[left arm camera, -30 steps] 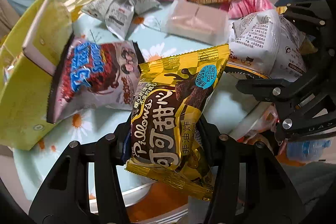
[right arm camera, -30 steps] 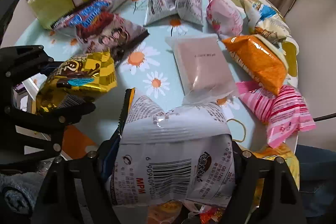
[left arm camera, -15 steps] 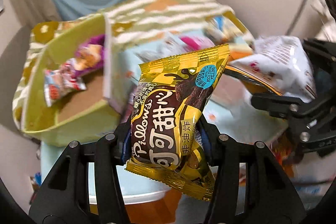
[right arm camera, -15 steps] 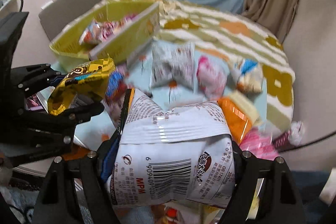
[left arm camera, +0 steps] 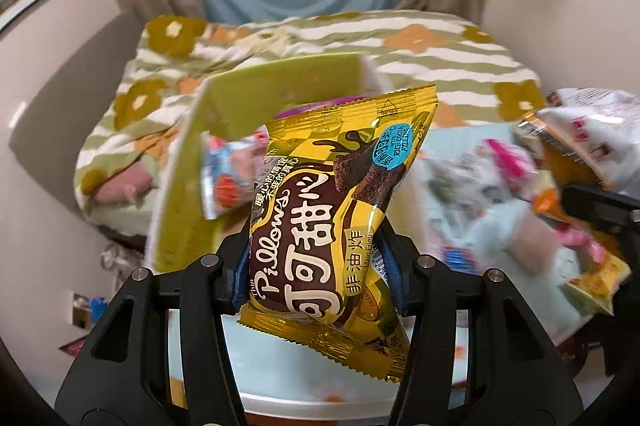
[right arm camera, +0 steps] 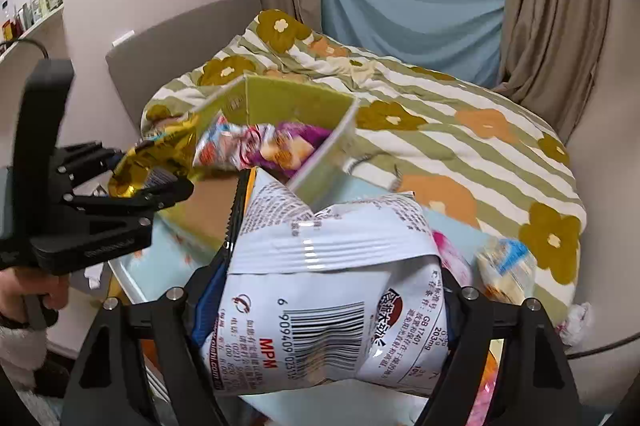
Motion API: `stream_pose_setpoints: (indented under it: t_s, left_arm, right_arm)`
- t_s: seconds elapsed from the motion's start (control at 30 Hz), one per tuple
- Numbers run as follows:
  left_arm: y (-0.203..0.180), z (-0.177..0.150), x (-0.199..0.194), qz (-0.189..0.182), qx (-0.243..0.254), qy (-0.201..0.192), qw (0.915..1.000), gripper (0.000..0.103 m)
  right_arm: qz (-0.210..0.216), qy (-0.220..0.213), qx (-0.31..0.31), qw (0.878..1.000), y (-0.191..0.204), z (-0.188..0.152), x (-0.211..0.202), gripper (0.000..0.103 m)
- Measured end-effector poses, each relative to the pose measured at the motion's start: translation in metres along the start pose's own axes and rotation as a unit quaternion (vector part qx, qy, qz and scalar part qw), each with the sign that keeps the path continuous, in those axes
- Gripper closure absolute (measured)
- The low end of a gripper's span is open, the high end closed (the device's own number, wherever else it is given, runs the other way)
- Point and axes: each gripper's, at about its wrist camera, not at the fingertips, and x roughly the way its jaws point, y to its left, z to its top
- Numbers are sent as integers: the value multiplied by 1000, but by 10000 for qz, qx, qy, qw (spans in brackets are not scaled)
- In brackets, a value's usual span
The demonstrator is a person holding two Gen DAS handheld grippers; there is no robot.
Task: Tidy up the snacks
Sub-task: 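Carry both bags into the yellow-green box and release them inside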
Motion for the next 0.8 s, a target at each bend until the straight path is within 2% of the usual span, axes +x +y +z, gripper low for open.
stream_pose_setpoints:
  t_s: [0.17, 0.3, 0.33, 0.4, 0.43, 0.47, 0.57, 0.8]
  left_arm:
    - [48, 6, 38, 205, -135, 335, 9991, 52]
    - [68, 9, 69, 278, -36, 560, 9980, 52]
    - [71, 10, 77, 272, 0, 611, 9978, 48]
    - [72, 11, 88, 202, 63, 682, 9974, 28]
    - [73, 11, 92, 207, 112, 677, 9974, 5]
    - [74, 10, 93, 251, 178, 614, 9976, 0]
    - [78, 7, 93, 86, 234, 577, 9980, 0]
    - [99, -3, 85, -134, -86, 671, 9976, 0]
  right_arm:
    - [81, 18, -15, 10000, 23, 36, 37, 25]
    - [115, 125, 27, 9999, 43, 60, 73, 25]
    - [119, 150, 42, 9998, 46, 63, 78, 25]
    - [116, 210, 87, 9997, 53, 70, 91, 25]
    - [103, 247, 110, 9996, 56, 73, 98, 25]
    - [89, 278, 129, 9995, 57, 75, 102, 25]
    - [22, 391, 197, 9990, 61, 79, 116, 25]
    - [-8, 584, 536, 9969, 62, 83, 135, 25]
